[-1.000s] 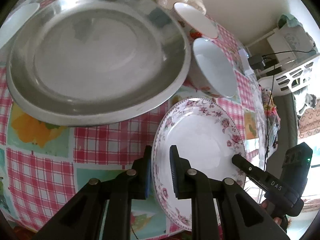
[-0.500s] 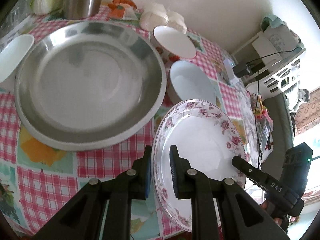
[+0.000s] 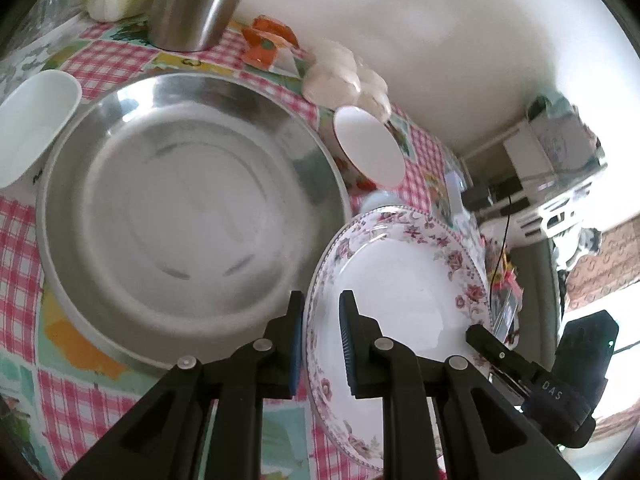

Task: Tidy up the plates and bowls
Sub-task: 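Lift the floral plate with both grippers and carry it toward the steel basin, then lower the floral plate into the steel basin with both grippers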

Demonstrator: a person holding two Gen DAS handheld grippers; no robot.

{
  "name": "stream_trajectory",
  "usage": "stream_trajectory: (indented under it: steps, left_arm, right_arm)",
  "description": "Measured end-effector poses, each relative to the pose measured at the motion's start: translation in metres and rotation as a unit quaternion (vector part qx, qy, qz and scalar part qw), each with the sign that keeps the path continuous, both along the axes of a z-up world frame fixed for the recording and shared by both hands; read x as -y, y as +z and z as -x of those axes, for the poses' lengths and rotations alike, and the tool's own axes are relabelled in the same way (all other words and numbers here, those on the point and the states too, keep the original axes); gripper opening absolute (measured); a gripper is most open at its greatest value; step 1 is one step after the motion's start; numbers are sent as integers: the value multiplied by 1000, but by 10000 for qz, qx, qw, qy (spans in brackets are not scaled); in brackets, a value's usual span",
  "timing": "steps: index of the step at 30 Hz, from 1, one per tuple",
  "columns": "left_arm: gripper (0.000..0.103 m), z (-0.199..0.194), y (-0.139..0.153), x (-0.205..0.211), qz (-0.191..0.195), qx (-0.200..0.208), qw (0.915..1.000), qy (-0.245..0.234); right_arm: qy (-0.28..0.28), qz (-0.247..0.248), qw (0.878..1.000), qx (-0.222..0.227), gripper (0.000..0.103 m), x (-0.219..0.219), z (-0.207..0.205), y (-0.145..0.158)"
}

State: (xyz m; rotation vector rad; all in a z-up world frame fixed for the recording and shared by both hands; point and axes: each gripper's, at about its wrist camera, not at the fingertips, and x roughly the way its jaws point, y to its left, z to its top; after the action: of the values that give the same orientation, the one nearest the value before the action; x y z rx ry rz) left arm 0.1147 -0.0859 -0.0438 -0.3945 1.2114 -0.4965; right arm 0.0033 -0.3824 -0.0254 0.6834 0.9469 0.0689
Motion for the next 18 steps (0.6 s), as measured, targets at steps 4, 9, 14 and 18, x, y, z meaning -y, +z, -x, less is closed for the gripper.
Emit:
stream_trajectory:
  steps: [4,9,14,18]
  left_arm:
    - [18,-16,0,-8,54,63,9998,166]
    - [18,-31,-7,-23,90,-8,9993,360]
    - [18,-47,-12,-35,101,-27,9985,542]
    - [18,-55,-10,-46,90,59,9976,689]
  right_arm:
    - [107,30,9999,24,11,-9,-19,0]
    - [236,19,9997,-1,11,-21,-45,-7]
    - [380,-13,9993,-40,11,-33,-69,-15]
    - [487,-32,9988,-62,11,-43,-84,-19]
